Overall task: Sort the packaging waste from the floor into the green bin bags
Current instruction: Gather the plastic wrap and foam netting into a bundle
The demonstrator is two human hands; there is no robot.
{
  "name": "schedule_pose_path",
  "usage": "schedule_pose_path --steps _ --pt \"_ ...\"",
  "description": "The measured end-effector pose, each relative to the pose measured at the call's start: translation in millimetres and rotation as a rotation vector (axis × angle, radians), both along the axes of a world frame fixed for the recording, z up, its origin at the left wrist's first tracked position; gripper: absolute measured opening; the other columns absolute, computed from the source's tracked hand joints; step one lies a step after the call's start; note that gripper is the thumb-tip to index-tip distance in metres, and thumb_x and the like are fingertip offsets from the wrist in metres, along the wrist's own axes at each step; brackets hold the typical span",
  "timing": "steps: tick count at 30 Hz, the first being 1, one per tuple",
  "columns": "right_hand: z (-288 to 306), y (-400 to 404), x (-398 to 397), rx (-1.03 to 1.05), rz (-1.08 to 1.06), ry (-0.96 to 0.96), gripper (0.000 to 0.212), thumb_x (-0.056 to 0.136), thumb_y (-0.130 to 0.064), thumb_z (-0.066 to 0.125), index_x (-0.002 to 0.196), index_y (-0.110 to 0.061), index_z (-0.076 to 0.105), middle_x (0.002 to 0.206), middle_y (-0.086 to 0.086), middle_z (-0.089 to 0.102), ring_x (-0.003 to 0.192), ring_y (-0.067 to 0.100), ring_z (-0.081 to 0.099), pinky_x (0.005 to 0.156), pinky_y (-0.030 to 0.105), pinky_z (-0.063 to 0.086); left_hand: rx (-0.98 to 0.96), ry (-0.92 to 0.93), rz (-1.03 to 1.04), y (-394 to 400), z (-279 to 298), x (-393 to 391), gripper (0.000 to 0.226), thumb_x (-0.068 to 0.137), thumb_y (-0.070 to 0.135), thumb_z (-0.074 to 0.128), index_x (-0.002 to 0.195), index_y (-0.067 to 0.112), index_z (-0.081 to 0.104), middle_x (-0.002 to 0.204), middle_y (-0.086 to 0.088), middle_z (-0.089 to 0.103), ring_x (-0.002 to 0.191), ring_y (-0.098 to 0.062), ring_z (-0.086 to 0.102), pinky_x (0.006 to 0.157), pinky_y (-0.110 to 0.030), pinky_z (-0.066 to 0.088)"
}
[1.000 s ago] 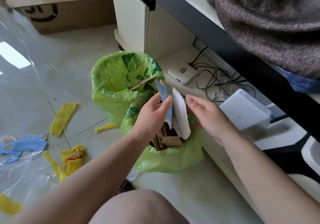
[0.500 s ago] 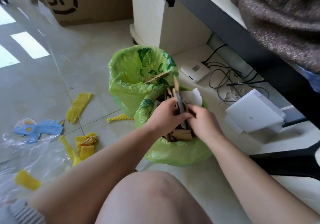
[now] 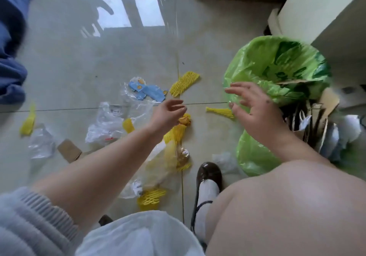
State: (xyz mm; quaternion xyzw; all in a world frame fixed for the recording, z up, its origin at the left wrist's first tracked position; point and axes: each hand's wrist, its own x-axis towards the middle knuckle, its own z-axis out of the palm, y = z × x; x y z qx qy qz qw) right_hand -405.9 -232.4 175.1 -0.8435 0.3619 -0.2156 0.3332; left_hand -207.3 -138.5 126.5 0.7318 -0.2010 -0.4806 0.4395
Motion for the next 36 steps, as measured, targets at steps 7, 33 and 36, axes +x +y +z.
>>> schedule_pose_path --steps 7,33,36 --pt "-49 3 31 0.101 0.194 0.303 0.028 0.089 -0.020 0.058 0.116 -0.019 0.063 0.125 0.004 0.055 0.116 0.018 0.053 0.097 0.032 0.043 0.142 -0.030 0.178 53 -42 54 0.029 0.089 0.014 0.060 0.117 0.015 0.058 0.114 -0.005 0.064 0.104 -0.019 0.059 0.084 -0.035 0.048" --pt "-239 4 149 0.051 0.367 0.741 0.057 0.079 -0.027 0.067 0.130 -0.019 0.043 0.125 0.006 0.049 0.116 0.027 0.044 0.091 0.040 0.042 0.438 -0.888 -0.901 2 -178 69 0.076 0.070 0.055 0.069 0.129 0.020 0.036 0.140 -0.007 0.031 0.126 -0.031 0.040 0.101 -0.042 0.032" --pt "-241 10 140 0.183 0.303 0.672 0.038 0.080 -0.023 0.065 0.116 -0.021 0.052 0.113 0.003 0.054 0.106 0.025 0.051 0.081 0.036 0.044 0.362 -0.862 -0.891 1 -178 72 0.050 0.079 0.042 0.064 0.117 0.016 0.045 0.118 -0.006 0.049 0.106 -0.029 0.053 0.090 -0.039 0.035"
